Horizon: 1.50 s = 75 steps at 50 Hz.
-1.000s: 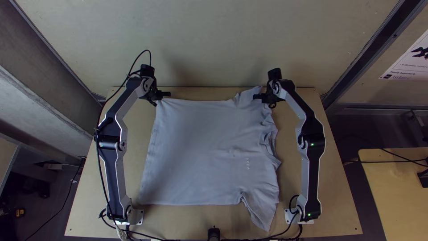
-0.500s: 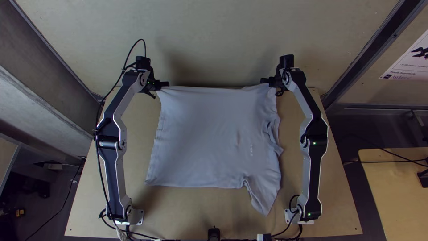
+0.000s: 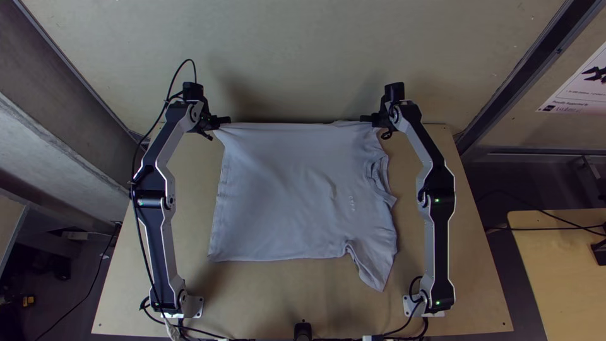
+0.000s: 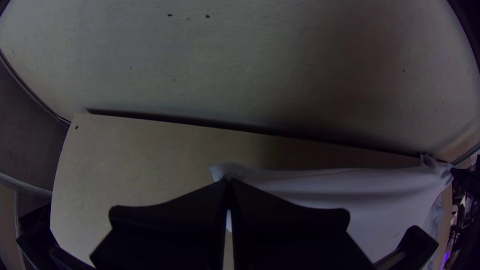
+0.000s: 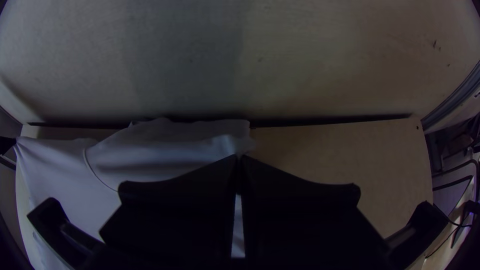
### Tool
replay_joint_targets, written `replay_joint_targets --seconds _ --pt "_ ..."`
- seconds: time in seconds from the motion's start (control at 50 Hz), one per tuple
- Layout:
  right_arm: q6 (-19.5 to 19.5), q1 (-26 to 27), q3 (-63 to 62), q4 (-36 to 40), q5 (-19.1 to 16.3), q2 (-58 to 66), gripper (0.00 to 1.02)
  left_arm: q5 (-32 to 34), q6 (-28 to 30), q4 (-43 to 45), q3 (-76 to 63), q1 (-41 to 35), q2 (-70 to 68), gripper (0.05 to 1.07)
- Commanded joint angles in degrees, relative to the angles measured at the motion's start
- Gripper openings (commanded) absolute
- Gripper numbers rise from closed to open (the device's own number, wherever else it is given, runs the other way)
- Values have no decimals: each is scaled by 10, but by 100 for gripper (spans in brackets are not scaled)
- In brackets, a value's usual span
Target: Fold the t-shirt
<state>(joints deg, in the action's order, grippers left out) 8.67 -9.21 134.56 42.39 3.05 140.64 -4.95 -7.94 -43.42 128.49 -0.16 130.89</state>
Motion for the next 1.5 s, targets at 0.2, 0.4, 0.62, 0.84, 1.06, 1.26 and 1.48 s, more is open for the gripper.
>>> replay_joint_targets --seconds 0.2,0.4,0.62,0.84,1.06,1.26,1.48 --pt "-8 21 -51 74 13 -70 2 3 -1 -27 5 -18 -1 8" --pt "-11 17 -106 88 12 -114 2 3 -1 -45 -18 -27 -16 8" --pt "-10 5 -192 78 12 -169 2 4 6 -55 -67 -26 -49 8" --pt "-5 -1 -280 49 12 -221 2 23 10 -52 -132 -20 -100 8" --pt "0 -9 -356 29 12 -272 2 38 13 -33 -213 -19 -160 8" --pt "6 -18 -437 -4 12 -313 2 45 15 -11 -294 -19 -209 8" --pt "14 -23 -511 -39 12 -337 2 49 16 25 -389 -24 -253 8"
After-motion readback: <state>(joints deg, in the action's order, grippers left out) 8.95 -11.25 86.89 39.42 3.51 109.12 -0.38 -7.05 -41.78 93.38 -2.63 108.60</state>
